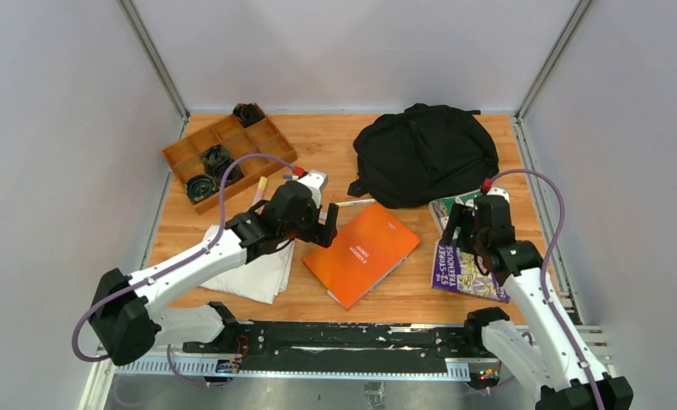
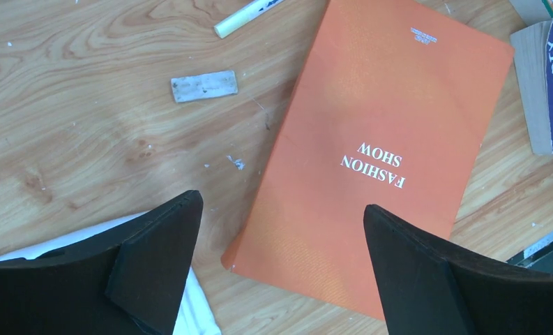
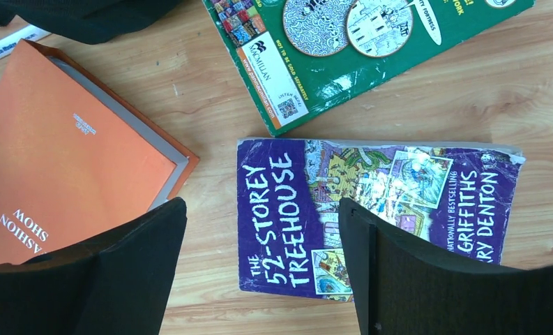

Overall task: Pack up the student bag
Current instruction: Adjust the student bag at the center of the board.

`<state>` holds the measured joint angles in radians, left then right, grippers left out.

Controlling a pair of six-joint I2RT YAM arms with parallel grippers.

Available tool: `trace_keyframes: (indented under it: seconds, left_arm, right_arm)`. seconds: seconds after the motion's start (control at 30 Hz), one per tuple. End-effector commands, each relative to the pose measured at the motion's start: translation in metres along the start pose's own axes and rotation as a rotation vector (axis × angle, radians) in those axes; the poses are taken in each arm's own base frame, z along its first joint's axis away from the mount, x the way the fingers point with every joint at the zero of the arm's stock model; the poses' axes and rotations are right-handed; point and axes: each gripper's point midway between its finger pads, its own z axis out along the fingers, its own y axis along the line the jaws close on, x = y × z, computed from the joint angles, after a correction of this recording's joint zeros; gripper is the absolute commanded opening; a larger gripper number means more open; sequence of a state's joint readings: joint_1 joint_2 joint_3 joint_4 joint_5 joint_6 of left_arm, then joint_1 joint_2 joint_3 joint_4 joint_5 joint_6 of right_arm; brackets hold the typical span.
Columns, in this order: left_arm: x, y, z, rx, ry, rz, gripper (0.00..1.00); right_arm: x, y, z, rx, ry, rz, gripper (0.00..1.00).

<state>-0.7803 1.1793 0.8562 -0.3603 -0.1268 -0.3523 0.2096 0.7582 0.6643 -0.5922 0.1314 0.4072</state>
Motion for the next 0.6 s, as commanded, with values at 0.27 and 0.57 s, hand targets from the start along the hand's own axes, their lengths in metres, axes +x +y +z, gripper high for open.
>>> trace_keyframes:
  seconds: [0.27, 0.57]
  left_arm:
    - [0.018, -0.019, 0.005, 0.103, 0.053, -0.034, 0.94]
    - [0.042, -0.09, 0.007, 0.229, 0.098, 0.216, 0.95]
  right_arm:
    - [-0.018, 0.004, 0.001, 0.006, -0.018, -0.073, 0.84]
    - [-0.06, 0.06, 0.008, -0.214, -0.079, -0.078, 0.83]
